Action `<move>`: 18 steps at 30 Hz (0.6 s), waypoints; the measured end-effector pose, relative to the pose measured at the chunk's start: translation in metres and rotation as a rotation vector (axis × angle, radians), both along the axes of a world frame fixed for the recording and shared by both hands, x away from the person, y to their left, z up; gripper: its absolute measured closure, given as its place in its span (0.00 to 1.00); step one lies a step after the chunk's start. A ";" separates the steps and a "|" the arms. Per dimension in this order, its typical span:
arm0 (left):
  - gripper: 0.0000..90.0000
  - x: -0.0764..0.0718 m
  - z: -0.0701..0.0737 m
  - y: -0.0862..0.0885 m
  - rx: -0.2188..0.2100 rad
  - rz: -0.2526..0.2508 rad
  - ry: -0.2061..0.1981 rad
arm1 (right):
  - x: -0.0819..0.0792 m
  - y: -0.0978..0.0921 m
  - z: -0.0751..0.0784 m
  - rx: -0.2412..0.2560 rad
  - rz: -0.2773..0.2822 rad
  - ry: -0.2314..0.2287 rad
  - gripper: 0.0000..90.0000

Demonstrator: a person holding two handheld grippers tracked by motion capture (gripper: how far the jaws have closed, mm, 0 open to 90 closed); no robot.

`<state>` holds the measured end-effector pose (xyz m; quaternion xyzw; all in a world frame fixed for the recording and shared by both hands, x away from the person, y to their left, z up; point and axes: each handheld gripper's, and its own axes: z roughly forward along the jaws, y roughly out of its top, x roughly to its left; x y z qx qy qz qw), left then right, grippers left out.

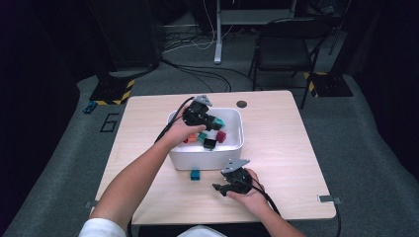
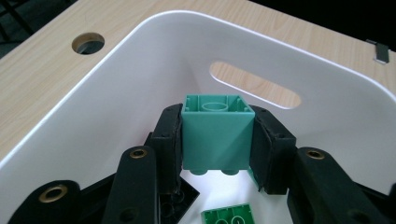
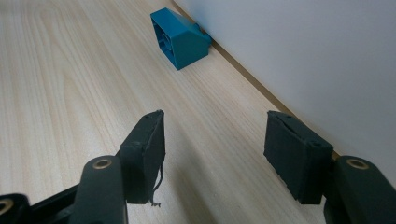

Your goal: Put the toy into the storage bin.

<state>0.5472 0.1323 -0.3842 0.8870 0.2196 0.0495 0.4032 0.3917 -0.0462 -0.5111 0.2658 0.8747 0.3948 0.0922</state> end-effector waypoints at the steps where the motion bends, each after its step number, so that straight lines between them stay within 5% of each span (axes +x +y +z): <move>1: 0.65 0.001 -0.002 -0.001 0.000 0.002 0.001 | 0.000 0.000 0.000 0.001 0.000 0.001 0.42; 18: 0.60 0.007 -0.021 -0.009 0.090 0.031 0.038 | 0.001 -0.001 0.000 -0.002 0.004 -0.003 0.42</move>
